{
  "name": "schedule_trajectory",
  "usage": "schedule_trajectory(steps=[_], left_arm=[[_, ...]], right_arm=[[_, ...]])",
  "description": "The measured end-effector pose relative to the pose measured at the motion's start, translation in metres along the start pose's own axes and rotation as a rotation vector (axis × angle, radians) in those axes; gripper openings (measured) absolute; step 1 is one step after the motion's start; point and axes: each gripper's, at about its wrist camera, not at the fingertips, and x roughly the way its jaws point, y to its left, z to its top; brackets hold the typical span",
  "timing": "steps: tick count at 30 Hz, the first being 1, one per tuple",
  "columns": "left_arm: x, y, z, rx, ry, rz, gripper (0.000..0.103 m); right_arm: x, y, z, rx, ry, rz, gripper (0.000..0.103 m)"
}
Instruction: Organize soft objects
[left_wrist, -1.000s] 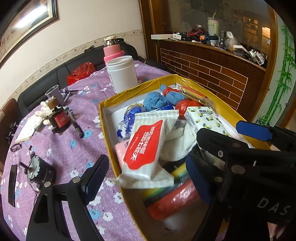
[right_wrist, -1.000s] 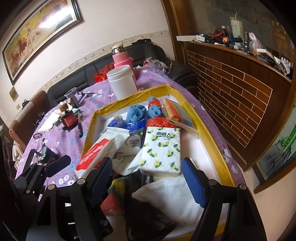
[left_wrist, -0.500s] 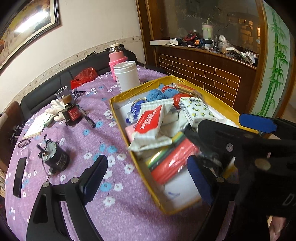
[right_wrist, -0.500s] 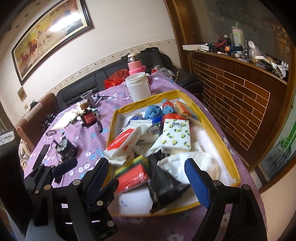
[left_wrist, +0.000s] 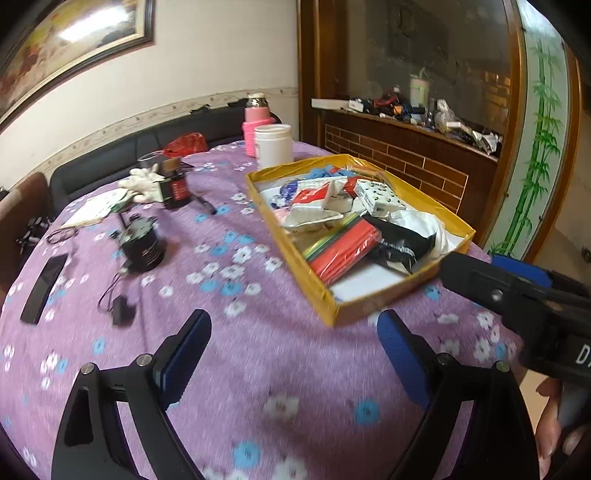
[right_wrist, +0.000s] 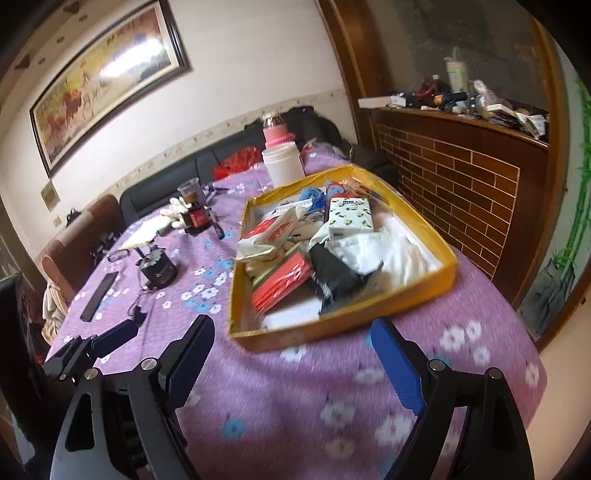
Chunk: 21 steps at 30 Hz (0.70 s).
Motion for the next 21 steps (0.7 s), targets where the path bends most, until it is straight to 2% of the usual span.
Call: schedule_trajectory(steps=[3, 5, 8, 13, 17, 21], left_arm=[[-0.024, 0.004, -0.020, -0.006, -0.062, 0.031, 0.095], [-0.039, 0.006, -0.037, -0.002, -0.108, 0.034, 0.103], [-0.051, 0.003, -0.049, 0.056, -0.141, 0.072, 0.103], [-0.050, -0.008, -0.055, 0.163, -0.116, 0.115, 0.103], [-0.042, -0.016, -0.056, 0.210, -0.103, 0.252, 0.103], [-0.042, -0.016, -0.057, 0.210, -0.077, 0.208, 0.103]], right_arm=[[-0.024, 0.005, -0.025, 0.005, -0.083, -0.043, 0.097], [-0.031, 0.006, -0.038, 0.026, -0.112, -0.060, 0.099], [-0.036, 0.005, -0.056, 0.066, -0.171, -0.081, 0.100], [-0.026, 0.000, -0.059, 0.130, -0.170, -0.095, 0.101], [-0.030, 0.006, -0.060, 0.096, -0.201, -0.104, 0.101], [-0.033, 0.014, -0.061, 0.050, -0.220, -0.119, 0.102]])
